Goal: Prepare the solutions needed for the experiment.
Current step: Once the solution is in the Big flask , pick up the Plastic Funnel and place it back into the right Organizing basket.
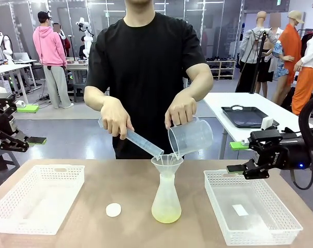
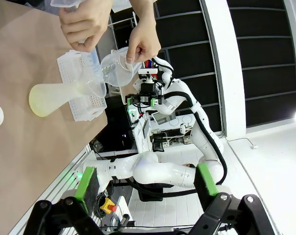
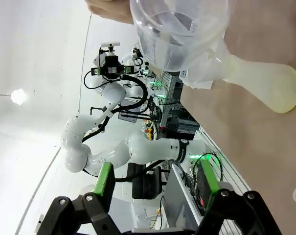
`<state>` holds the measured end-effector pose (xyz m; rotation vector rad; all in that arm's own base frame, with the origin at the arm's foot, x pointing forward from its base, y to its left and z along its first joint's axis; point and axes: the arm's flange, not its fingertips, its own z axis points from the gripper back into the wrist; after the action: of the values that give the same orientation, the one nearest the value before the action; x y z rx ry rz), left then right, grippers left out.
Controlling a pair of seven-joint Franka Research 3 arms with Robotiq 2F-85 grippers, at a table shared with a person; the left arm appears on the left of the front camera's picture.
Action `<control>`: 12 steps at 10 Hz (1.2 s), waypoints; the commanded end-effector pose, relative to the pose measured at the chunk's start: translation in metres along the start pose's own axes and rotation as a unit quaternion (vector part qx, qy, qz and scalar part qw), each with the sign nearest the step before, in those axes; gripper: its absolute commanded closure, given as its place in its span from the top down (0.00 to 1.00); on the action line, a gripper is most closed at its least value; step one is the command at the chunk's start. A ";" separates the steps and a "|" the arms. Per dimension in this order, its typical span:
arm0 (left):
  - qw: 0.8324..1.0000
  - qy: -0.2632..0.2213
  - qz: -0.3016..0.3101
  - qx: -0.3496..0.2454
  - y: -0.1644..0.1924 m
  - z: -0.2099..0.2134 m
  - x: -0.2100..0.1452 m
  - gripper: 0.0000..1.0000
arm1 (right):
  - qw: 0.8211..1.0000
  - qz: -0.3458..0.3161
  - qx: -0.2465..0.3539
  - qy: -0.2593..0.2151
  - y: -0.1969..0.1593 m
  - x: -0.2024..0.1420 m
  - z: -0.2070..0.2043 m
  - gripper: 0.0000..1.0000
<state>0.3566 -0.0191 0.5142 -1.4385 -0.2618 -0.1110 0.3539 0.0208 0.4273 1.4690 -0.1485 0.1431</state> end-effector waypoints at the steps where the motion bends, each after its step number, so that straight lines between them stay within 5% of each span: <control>1: 1.000 0.000 -0.004 -0.009 -0.002 -0.001 -0.001 1.00 | 1.000 0.002 0.002 0.000 -0.001 -0.003 0.000 0.85; 12: 1.000 0.000 -0.004 -0.009 -0.002 -0.001 -0.001 1.00 | 1.000 0.002 0.002 0.000 -0.001 -0.003 0.000 0.85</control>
<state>0.3566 -0.0191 0.5142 -1.4386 -0.2618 -0.1111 0.3539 0.0208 0.4273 1.4691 -0.1486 0.1432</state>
